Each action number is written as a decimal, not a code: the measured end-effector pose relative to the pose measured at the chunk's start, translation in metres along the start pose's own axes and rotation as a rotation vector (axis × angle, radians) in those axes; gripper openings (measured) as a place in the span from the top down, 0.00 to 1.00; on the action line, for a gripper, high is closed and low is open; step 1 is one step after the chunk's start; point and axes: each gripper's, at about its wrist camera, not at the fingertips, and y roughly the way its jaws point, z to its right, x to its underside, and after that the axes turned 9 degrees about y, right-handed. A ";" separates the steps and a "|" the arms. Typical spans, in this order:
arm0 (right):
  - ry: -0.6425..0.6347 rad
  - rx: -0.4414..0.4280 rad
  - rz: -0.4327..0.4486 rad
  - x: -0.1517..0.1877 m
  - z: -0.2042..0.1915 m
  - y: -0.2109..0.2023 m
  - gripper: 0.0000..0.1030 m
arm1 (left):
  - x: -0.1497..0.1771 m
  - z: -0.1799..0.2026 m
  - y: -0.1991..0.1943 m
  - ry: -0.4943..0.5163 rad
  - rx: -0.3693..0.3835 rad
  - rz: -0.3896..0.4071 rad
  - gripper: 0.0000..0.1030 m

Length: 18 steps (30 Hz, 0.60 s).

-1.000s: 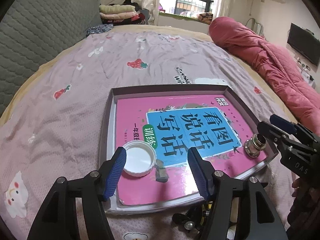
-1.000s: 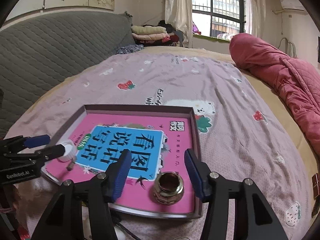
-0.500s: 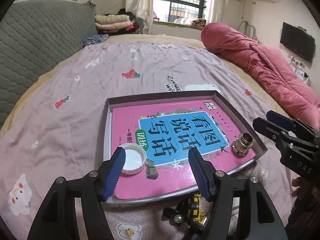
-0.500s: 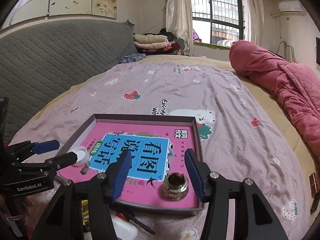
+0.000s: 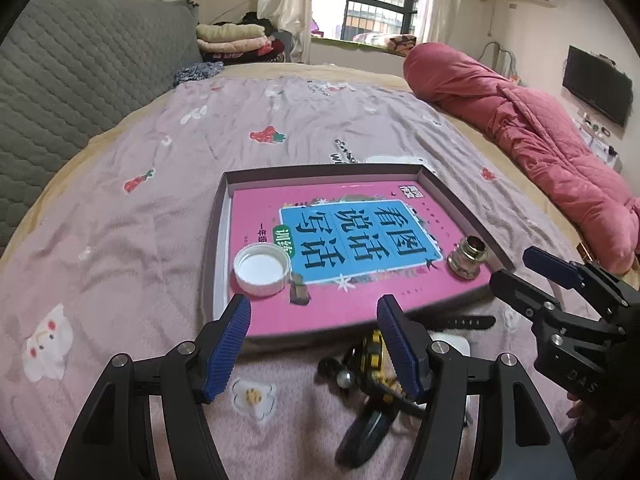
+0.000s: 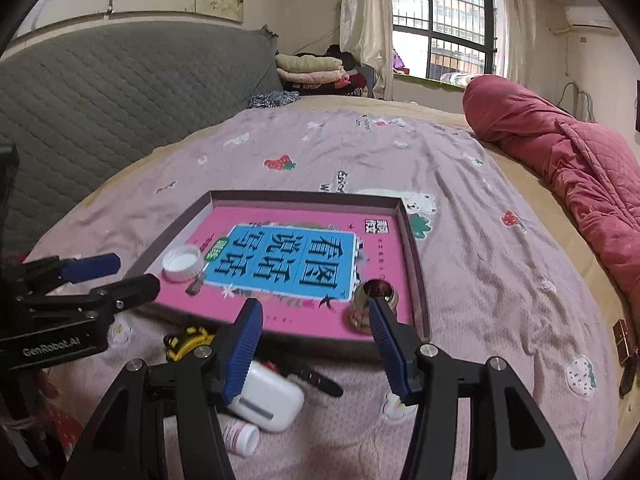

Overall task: Organize rigid objects
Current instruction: 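Pull both open tools back from the tray toward the remaining objects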

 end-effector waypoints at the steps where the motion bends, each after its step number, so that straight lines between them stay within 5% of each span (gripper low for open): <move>1: 0.008 0.004 -0.003 0.001 0.001 -0.001 0.47 | 0.001 0.000 -0.002 0.000 0.001 0.001 0.35; 18: -0.005 0.004 -0.064 0.001 -0.013 -0.031 0.47 | 0.016 0.009 -0.024 0.030 0.014 -0.030 0.35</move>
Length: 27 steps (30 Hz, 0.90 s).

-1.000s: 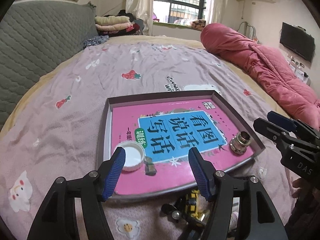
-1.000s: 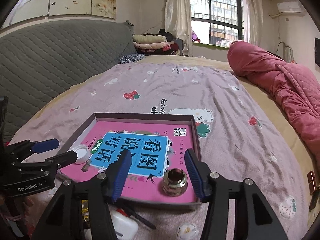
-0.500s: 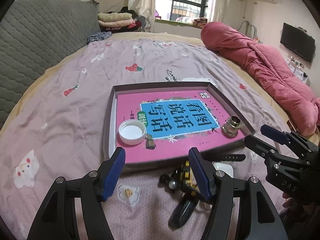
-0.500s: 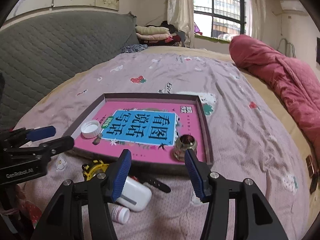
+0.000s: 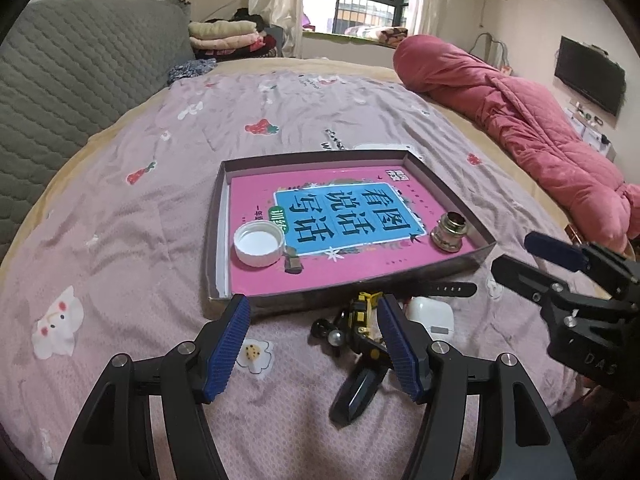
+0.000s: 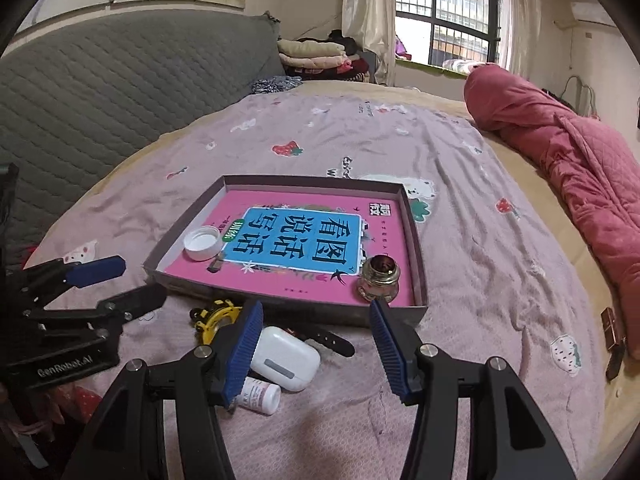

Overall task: Organize rigid objects
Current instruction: 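Pull both open tools back from the tray toward the remaining objects, then reach the right tool to the white pill bottle and close on it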

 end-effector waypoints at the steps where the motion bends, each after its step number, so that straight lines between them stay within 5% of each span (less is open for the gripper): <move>1: 0.002 -0.008 0.000 -0.001 -0.001 -0.002 0.46 | 0.000 0.001 -0.001 0.002 0.000 0.000 0.35; 27: 0.010 -0.054 -0.107 0.056 -0.014 -0.003 0.46 | 0.040 0.010 0.005 0.020 0.043 -0.131 0.35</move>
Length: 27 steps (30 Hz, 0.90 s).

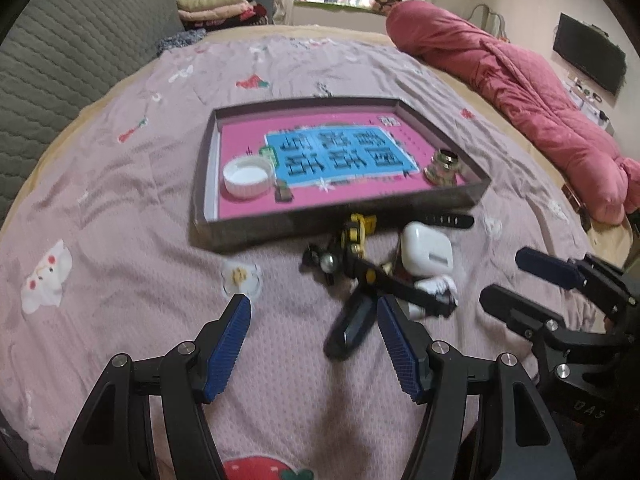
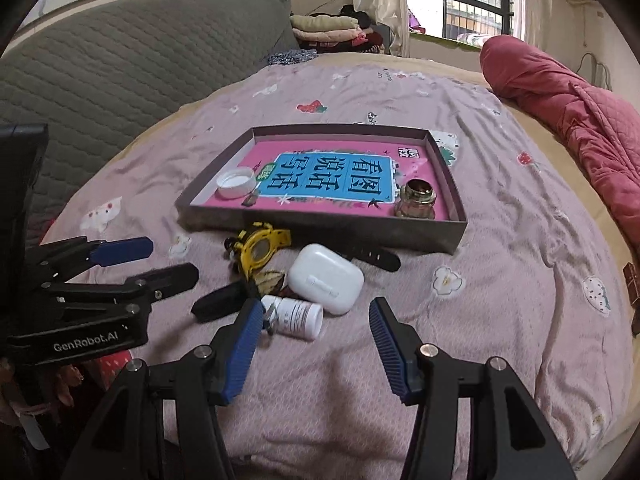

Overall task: Organize rigid objects
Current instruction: 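Reach the right tool to the white pill bottle and close on it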

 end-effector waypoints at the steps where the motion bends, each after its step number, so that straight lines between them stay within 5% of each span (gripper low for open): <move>1: -0.006 0.003 -0.002 0.001 -0.001 0.000 0.46 | 0.002 0.001 0.002 0.005 0.003 -0.012 0.35; 27: -0.022 0.030 -0.095 0.022 -0.007 0.035 0.46 | -0.001 0.008 0.054 0.066 0.068 -0.099 0.35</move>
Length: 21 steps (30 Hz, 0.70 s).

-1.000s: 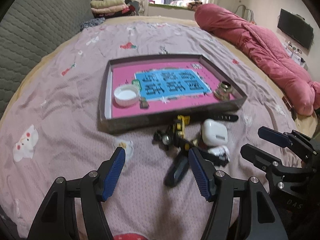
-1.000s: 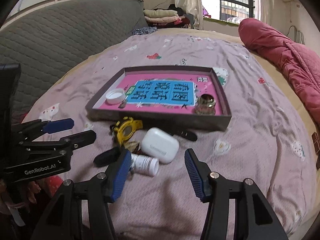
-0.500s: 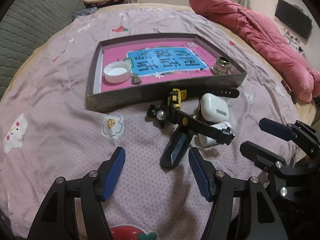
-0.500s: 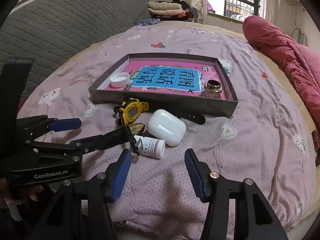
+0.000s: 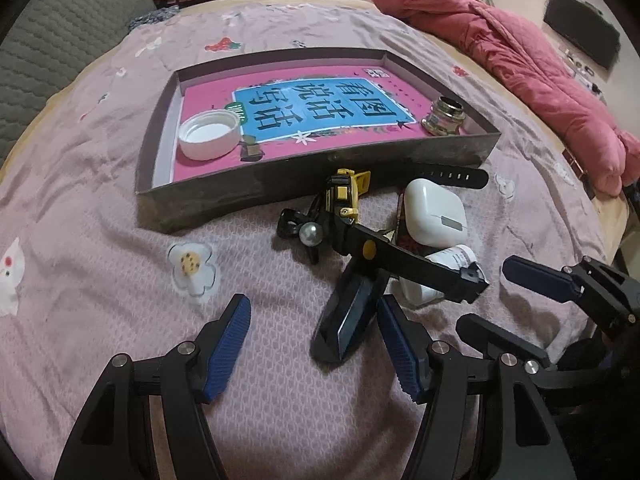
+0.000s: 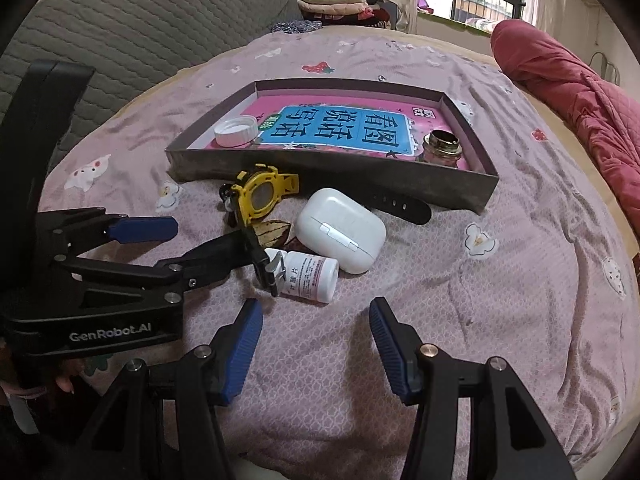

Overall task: Organize rigid objects
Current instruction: 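Reach the right tool to the white pill bottle and close on it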

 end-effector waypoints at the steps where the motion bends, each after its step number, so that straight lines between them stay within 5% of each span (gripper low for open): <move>1: 0.005 -0.003 0.001 0.000 0.000 0.001 0.47 | -0.001 0.000 0.002 0.011 0.007 -0.003 0.35; 21: 0.139 -0.037 0.006 -0.009 -0.001 0.026 0.46 | -0.009 -0.024 0.010 0.087 0.030 -0.065 0.35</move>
